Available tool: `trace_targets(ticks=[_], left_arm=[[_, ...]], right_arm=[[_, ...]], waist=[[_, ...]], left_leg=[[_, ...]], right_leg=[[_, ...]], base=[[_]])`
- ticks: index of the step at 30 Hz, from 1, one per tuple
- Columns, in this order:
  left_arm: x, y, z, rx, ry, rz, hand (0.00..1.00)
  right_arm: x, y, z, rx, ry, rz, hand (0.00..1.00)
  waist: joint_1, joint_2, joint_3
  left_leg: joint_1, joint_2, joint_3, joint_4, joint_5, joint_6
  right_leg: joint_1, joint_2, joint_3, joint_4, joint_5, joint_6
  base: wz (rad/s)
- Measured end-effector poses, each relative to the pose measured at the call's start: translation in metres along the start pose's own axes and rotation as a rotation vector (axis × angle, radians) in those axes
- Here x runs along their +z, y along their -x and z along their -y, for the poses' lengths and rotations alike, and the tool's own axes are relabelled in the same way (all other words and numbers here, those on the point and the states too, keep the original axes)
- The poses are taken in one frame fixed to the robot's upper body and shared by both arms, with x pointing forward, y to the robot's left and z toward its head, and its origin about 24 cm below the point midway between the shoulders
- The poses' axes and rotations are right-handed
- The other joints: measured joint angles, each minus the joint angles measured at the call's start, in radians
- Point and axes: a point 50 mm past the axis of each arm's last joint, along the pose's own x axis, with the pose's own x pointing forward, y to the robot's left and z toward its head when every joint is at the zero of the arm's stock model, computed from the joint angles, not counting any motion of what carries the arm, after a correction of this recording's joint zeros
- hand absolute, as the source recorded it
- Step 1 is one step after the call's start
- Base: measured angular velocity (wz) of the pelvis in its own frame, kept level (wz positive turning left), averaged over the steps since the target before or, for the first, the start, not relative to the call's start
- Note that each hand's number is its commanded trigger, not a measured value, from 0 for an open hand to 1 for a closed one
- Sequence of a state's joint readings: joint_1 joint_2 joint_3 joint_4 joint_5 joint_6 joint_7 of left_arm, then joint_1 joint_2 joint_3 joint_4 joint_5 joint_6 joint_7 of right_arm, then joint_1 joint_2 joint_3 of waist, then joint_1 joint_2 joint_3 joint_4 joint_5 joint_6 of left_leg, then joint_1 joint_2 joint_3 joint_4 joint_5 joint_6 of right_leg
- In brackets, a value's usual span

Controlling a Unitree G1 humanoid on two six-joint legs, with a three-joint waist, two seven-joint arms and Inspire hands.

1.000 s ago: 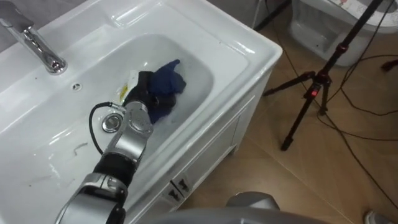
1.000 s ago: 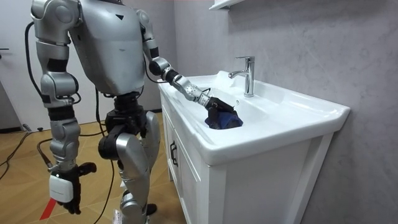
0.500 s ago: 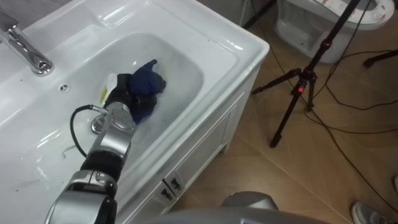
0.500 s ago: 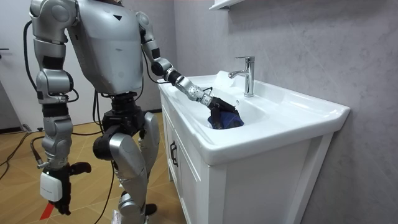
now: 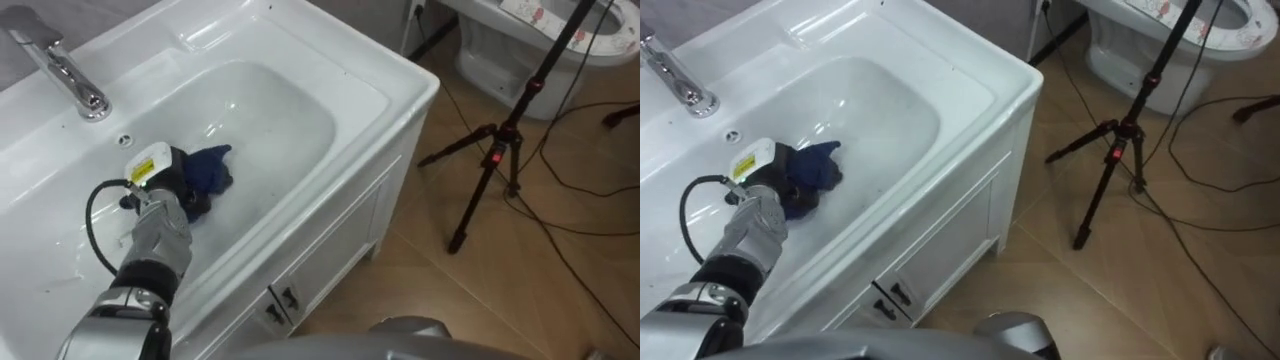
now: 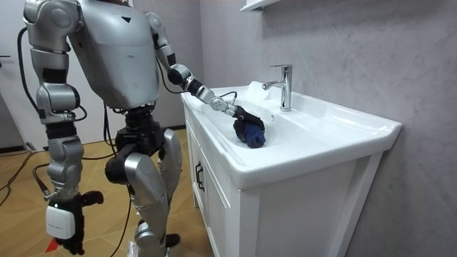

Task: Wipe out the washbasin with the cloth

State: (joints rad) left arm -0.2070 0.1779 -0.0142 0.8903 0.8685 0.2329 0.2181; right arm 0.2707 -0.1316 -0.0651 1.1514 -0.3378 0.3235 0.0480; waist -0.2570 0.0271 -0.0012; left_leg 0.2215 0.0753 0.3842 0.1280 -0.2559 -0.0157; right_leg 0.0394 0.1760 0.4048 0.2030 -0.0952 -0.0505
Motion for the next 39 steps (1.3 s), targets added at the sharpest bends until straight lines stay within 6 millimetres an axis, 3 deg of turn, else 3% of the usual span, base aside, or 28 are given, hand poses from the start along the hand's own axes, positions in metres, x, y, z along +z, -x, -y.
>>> trace_targets(ticks=[6,10,12,14,18,25,28,39], left_arm=[[0.0,0.001,0.001,0.001,-0.026,0.005,1.0],[-0.001,0.001,0.002,0.007,-0.036,0.006,1.0],[-0.001,0.003,0.003,0.025,-0.058,0.008,1.0],[-0.005,0.004,0.005,0.042,-0.073,0.003,1.0],[-0.011,0.006,0.008,0.052,-0.073,-0.013,1.0],[-0.025,0.01,0.009,0.104,-0.062,-0.057,1.0],[-0.027,0.011,0.011,0.115,-0.062,-0.063,1.0],[-0.034,0.013,0.014,0.138,-0.084,-0.084,1.0]], right_arm=[[0.015,0.002,0.005,-0.014,0.019,0.013,0.0],[0.032,0.004,0.009,-0.028,0.02,0.05,0.0],[0.036,0.005,0.011,-0.04,0.026,0.055,0.0],[0.04,0.006,0.013,-0.053,0.026,0.054,0.0],[0.042,0.006,0.013,-0.053,0.027,0.053,0.0],[0.046,0.007,0.016,-0.073,0.043,0.047,0.0],[0.046,0.007,0.016,-0.083,0.044,0.043,0.0],[0.04,0.005,0.015,-0.102,0.051,0.005,0.0]], waist=[[0.021,-0.012,-0.0112],[0.027,-0.011,-0.0121],[0.062,-0.01,-0.0151],[0.076,-0.011,-0.0168],[0.105,-0.012,-0.0186],[0.15,-0.012,-0.0198],[0.164,-0.013,-0.0255],[0.178,-0.008,-0.0277]], left_leg=[[-0.001,0.001,-0.035,0.0,0.001,-0.002],[-0.001,0.001,-0.056,0.004,0.004,-0.005],[0.001,0.003,-0.063,0.006,0.006,-0.007],[0.003,0.004,-0.076,0.008,0.007,-0.009],[0.01,0.001,-0.124,0.008,0.011,-0.011],[0.013,0.001,-0.169,0.007,0.023,-0.017],[0.017,0.002,-0.173,0.007,0.029,-0.022],[0.037,0.007,-0.196,0.007,0.037,-0.035]], right_leg=[[0.011,-0.005,-0.034,0.0,-0.008,-0.009],[0.014,-0.01,-0.053,-0.002,-0.011,-0.014],[0.015,-0.01,-0.053,-0.001,-0.011,-0.018],[0.02,-0.012,-0.066,-0.002,-0.012,-0.021],[0.035,-0.017,-0.106,-0.015,-0.02,-0.028],[0.05,-0.029,-0.149,-0.014,-0.026,-0.038],[0.053,-0.03,-0.162,-0.013,-0.029,-0.044],[0.081,-0.028,-0.185,-0.012,-0.041,-0.064]], base=[[0.16],[0.12],[0.0],[0.13],[0.27],[0.2],[0.12],[0.05]])
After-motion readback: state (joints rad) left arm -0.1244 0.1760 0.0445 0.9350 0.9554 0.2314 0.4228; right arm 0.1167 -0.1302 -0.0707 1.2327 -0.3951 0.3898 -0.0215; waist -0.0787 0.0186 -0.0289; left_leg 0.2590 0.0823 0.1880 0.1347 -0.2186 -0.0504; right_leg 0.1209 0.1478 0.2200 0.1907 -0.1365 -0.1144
